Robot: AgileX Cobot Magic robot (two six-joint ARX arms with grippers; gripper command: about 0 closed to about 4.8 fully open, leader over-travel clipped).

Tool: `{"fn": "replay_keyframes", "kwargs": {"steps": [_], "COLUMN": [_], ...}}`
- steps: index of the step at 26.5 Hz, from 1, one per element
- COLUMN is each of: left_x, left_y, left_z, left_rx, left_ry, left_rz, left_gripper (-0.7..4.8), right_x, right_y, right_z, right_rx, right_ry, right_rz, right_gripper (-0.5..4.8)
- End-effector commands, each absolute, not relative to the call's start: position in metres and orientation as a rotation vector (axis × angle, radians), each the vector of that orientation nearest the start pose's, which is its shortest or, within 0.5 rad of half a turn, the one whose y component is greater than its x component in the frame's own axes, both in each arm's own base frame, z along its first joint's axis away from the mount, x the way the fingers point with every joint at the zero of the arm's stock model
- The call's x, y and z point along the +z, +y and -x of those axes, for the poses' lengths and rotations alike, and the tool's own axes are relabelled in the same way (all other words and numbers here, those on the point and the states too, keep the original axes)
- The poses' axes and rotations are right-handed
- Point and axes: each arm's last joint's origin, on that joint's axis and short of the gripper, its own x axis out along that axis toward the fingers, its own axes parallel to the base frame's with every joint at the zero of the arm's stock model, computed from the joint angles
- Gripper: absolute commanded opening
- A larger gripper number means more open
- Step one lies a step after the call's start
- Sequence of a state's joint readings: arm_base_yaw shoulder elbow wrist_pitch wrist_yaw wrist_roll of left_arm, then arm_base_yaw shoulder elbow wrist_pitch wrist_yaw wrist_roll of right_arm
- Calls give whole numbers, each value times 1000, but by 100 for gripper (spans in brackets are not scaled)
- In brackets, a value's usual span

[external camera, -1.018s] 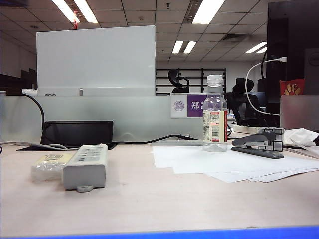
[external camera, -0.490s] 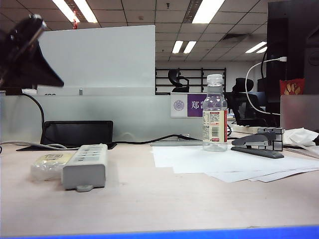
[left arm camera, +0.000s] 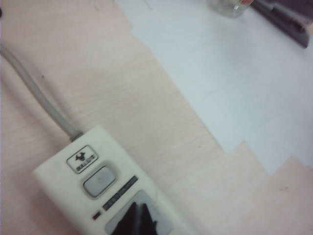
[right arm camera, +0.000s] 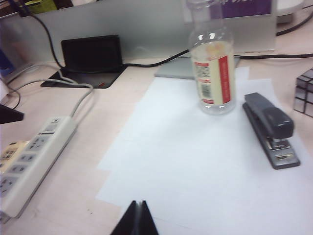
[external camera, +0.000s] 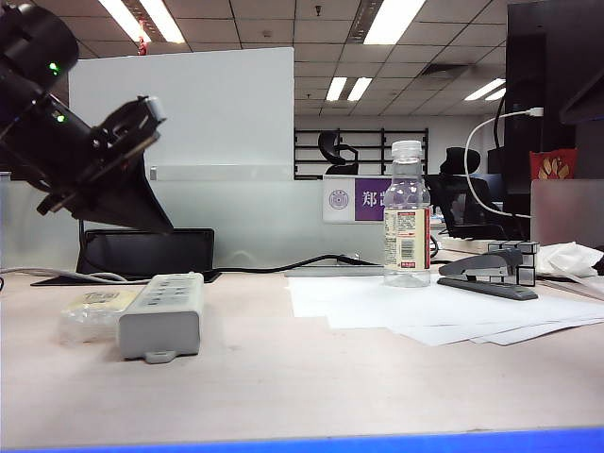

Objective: Press the button on the power strip.

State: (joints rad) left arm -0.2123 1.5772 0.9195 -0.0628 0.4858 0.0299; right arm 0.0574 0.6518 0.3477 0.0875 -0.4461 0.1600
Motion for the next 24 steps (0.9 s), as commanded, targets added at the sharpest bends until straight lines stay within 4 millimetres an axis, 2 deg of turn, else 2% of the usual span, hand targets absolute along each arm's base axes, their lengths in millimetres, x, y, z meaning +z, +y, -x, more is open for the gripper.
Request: {"fn": "replay_keyframes", "kwargs": {"steps": [1,9,15,18,24], "left_x": [204,191,183,180,172], "left_y": [-82,-83,-84,-85,-86], "left_z": [-316,-322,-326,-329,-333], "left_rx": [-672,-673,-674,-678,-673], "left_ry": [681,704,712,710,726], "left_rz": [41,44,42,44,24], "left_gripper": [-5,-5,-5,-5,-5], "right_x": [231,228,215,218,234], "right_y": [22,29,51,63,66], "right_z": [-153,-154,-162,-162,-164], "right_rx": [489,555,690,757,779], "right_ry": [234,263,364,324,284], "right_rz": [-191,-188,-187,-172,-166], "right_gripper": [0,0,0,0,0]}}
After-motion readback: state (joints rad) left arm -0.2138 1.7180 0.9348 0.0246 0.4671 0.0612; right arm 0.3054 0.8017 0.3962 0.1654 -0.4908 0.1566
